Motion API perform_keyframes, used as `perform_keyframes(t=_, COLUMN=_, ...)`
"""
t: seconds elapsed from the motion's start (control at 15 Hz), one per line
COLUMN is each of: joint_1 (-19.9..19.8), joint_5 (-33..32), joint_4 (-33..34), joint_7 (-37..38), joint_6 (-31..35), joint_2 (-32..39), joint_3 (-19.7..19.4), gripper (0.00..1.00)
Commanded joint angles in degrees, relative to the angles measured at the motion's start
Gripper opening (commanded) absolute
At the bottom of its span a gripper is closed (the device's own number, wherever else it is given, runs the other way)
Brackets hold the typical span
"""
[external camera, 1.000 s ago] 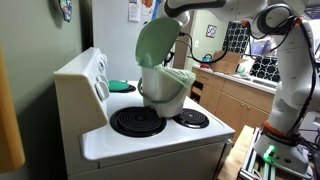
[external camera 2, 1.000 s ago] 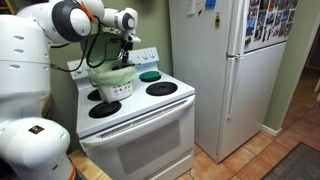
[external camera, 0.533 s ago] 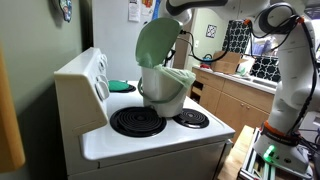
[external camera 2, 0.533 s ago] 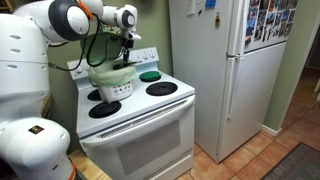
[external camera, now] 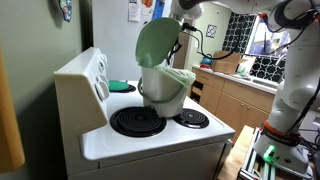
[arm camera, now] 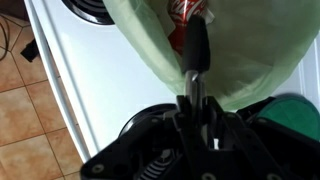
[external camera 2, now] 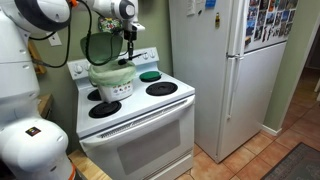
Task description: Use the kitchen thong to lift the coke can and put it in the bin
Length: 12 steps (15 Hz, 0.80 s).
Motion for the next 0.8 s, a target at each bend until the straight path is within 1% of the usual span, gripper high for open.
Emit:
perform_keyframes(t=0.0, joint_1=-2.13, joint_5=3.63, joint_4=-11.44, joint_7=-10.92, joint_6=5.45, joint_2=-6.23, joint_3=-0.22, gripper=0.06)
perform_keyframes(t=0.27, joint_1=-3.75, joint_5=9.74, joint_4=-20.85, joint_7=-25.19, joint_6=13.46, joint_2=-10.7, joint_3=-0.67, gripper=0.06)
perform_keyframes(t=0.33, joint_1=-4.05, joint_5=11.13, joint_4=-22.28, joint_7=-28.24, joint_6=14.3, joint_2=-11.25, joint_3=-0.84, gripper=0.06)
perform_keyframes(t=0.53, joint_1=-5.06, joint_5=16.15, joint_4=-26.1, joint_7=-34.96, joint_6=16.09, joint_2=-12.67, joint_3=-1.8, gripper=0.06)
perform_keyframes(t=0.73, joint_1=-5.65, joint_5=22.72, joint_4=-29.66, joint_7=-41.23, joint_6=22.04, joint_2=-15.12, joint_3=-2.75, gripper=0.06)
